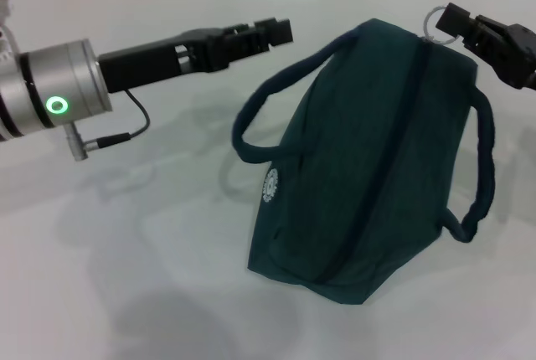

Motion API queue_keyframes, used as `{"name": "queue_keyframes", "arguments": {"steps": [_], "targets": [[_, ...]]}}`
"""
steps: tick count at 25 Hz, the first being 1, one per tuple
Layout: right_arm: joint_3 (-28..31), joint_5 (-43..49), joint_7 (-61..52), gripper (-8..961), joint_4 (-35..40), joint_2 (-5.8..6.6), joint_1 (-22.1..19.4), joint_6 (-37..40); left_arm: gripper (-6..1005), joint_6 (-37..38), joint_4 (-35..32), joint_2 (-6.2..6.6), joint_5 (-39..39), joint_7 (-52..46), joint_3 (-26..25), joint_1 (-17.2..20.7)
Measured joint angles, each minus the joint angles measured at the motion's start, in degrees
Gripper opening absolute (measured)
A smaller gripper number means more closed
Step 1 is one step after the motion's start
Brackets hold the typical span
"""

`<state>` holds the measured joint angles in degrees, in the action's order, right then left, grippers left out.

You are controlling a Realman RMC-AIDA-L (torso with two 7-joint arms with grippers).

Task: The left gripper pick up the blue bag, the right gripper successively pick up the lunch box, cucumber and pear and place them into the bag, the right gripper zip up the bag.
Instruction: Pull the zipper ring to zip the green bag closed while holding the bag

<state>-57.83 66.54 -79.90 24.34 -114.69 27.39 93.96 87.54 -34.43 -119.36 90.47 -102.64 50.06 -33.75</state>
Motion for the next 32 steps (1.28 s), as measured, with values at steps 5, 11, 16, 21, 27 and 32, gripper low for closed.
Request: {"name": "queue_keyframes", "arguments": {"steps": [5,11,16,21,27,32], "targets": [[0.2,0.0,0.0,31,0.0,0.0,-0.1,-0.1,328,1.1,-1.6,0.42,-0.4,-4.8,-1.8,0.5],[0.5,0.0,0.7,32,-0.2,0.15,0.0,-0.5,688,5.3,-7.3,1.18,1.3,-17.2,-1.3,0.6],[0.5,0.0,1.3,32,0.0,0.48,0.1,-1.1,795,9.1,-18.0,0.83,6.2,-27.7,-0.1,0.6],[0.5,-0.2,2.0,33,0.0,0.78,0.1,-1.4,790,9.2,-29.0,0.27,8.7,-34.0,5.0,0.7],[0.5,-0.4,2.8,33,0.0,1.02,0.1,-2.1,789,8.8,-38.1,0.09,15.5,-40.4,8.8,-1.5],[0.5,-0.5,2.9,34,0.0,1.16,0.4,-2.1,787,6.3,-43.3,-0.06,19.5,-44.7,14.3,-2.3]]}}
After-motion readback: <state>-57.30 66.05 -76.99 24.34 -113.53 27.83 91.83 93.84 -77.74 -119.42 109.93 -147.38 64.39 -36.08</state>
